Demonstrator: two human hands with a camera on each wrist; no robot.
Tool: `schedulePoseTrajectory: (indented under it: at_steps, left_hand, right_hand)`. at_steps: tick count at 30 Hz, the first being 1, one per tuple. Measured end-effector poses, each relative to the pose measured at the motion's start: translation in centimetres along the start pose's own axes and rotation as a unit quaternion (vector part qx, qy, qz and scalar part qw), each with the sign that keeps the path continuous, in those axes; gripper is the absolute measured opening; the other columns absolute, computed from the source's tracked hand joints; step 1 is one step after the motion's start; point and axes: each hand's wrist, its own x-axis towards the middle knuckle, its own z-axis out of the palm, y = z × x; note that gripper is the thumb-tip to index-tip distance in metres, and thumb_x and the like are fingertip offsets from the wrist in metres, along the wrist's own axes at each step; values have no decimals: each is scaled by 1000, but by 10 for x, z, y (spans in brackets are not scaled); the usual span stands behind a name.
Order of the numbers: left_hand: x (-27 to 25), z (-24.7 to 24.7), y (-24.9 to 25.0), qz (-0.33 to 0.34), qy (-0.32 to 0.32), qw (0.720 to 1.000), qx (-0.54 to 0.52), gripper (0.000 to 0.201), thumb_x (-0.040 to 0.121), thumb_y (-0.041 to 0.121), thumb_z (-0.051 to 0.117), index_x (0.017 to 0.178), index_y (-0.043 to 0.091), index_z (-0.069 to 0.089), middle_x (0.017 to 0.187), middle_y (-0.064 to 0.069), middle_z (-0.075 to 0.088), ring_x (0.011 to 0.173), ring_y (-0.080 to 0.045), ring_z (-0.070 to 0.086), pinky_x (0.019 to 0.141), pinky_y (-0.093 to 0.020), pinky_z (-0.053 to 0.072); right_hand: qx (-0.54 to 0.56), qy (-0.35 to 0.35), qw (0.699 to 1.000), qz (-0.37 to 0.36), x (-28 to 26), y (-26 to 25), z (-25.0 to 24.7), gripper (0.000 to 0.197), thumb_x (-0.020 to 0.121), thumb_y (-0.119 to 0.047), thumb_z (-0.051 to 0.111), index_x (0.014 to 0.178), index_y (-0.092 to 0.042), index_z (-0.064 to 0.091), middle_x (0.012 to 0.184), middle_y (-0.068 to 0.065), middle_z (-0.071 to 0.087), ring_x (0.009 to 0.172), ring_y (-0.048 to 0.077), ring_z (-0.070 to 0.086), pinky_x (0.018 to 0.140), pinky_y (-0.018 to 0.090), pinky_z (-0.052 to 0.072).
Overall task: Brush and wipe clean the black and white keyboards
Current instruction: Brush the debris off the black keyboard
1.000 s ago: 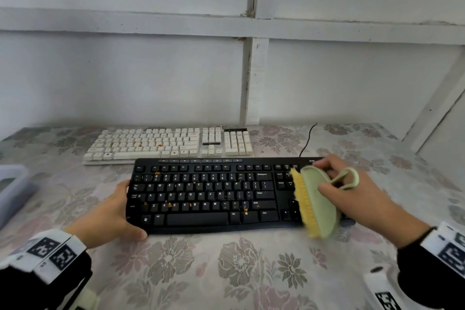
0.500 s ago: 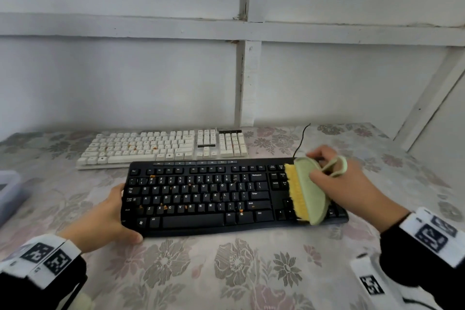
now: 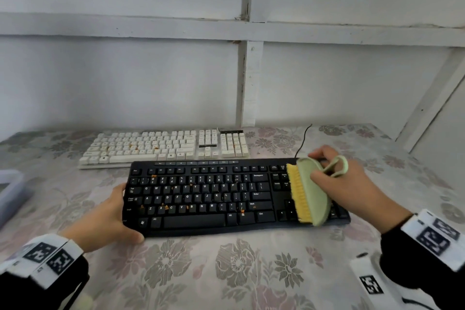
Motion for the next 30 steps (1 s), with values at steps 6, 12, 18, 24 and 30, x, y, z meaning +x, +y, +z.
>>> schedulePoseTrajectory:
  at_steps: [6,12,18,24,30]
  left_hand:
    - [1,0,-2,-3,-2,1000,2,132,27,41,80,140,26,14,111,18,49,102,-12,54,91,-35,45]
    - [0,0,1,-8,-2,1000,0,129,30,37,81,140,26,13,111,14,52,100,-12,55,88,-32,45]
    - [1,1,1,0,4,1000,14,121,40,25,83,139,25,15,110,18,48,100,-11,54,86,-30,43]
    - [2,0,0,-11,3,1000,22,120,42,25,85,139,26,14,110,15,50,100,-14,55,90,-35,45]
    - [-1,0,1,-10,1,1000,16,127,32,35,81,139,25,14,108,14,52,98,-13,57,90,-36,46]
  right_hand:
    - [7,-48,999,0,-27,2,-7,20,86,-9,58,89,-28,61,82,-1,66,66,13,60,51,17,43]
    - [39,47,998,-18,20,-18,-3,22,87,-10,54,103,-23,58,87,-2,66,64,11,57,50,22,42]
    - [43,14,999,-12,16,-9,14,16,88,-8,54,100,-18,56,88,2,64,65,11,57,44,8,40]
    - [3,-54,999,3,-17,0,10,15,83,-9,58,87,-23,61,83,10,66,69,27,58,59,31,44]
    - [47,45,998,-24,12,-22,0,22,87,-9,54,104,-23,57,85,-4,65,63,9,56,43,9,40]
